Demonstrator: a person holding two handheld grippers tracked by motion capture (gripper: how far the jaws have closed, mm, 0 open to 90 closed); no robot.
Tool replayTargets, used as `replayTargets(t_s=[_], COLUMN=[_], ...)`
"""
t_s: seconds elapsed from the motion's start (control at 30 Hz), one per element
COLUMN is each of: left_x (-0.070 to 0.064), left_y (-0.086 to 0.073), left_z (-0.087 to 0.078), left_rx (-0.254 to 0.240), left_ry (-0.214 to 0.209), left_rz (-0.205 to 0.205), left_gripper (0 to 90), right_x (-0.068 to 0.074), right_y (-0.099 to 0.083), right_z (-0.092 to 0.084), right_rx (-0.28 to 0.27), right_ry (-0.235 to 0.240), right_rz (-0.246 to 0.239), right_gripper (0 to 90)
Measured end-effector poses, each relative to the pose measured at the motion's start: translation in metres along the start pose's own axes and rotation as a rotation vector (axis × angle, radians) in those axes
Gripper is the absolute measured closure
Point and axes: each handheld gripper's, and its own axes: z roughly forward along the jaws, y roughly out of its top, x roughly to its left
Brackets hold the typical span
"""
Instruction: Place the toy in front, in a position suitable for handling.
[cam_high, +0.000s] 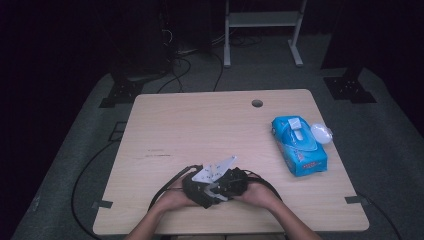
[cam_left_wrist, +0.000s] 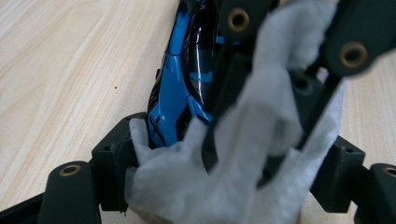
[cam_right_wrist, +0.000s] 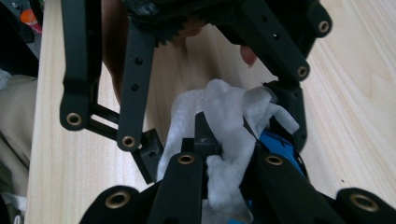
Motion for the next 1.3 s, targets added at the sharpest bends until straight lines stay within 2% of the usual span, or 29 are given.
replayTargets(t_s=[0.07,0.2,0.3,0.43,0.53,0.77,1.03,1.17,1.3], left_x=[0.000,0.000,0.000,0.000,0.000,0.001,0.001,0.001,0.000], left_y=[0.000,0.000,0.000,0.000,-0.001,-0.001,-0.001,0.000,0.000], left_z=[0.000,0.000,0.001,0.000,0.000,0.000,0.000,0.001,0.001], left_rx=[0.001,0.001,-0.003,0.000,-0.006,-0.002,-0.005,-0.006,-0.006], left_ry=[0.001,0.001,-0.002,-0.001,-0.004,-0.003,-0.004,-0.004,-0.005], left_rz=[0.005,0.007,-0.001,0.005,0.000,0.013,0.008,0.007,0.005], left_gripper=[23.5,23.5,23.5,23.5,23.5,23.5,23.5,23.5,23.5], right_x=[-0.004,-0.015,-0.014,-0.009,-0.011,-0.025,-0.022,-0.024,-0.021], right_y=[-0.003,-0.014,-0.013,-0.005,-0.006,-0.026,-0.020,-0.023,-0.018], right_z=[-0.005,-0.018,-0.017,-0.005,-0.007,-0.024,-0.016,-0.019,-0.011], right_rx=[0.007,-0.015,-0.011,-0.011,-0.005,-0.065,-0.064,-0.066,-0.070], right_ry=[-0.025,-0.036,-0.047,-0.035,-0.031,-0.032,-0.049,-0.042,-0.037], right_rz=[0.011,0.075,0.068,0.038,0.035,0.128,0.085,0.085,0.073], right_gripper=[83.8,83.8,83.8,83.8,83.8,83.8,84.0,84.0,84.0])
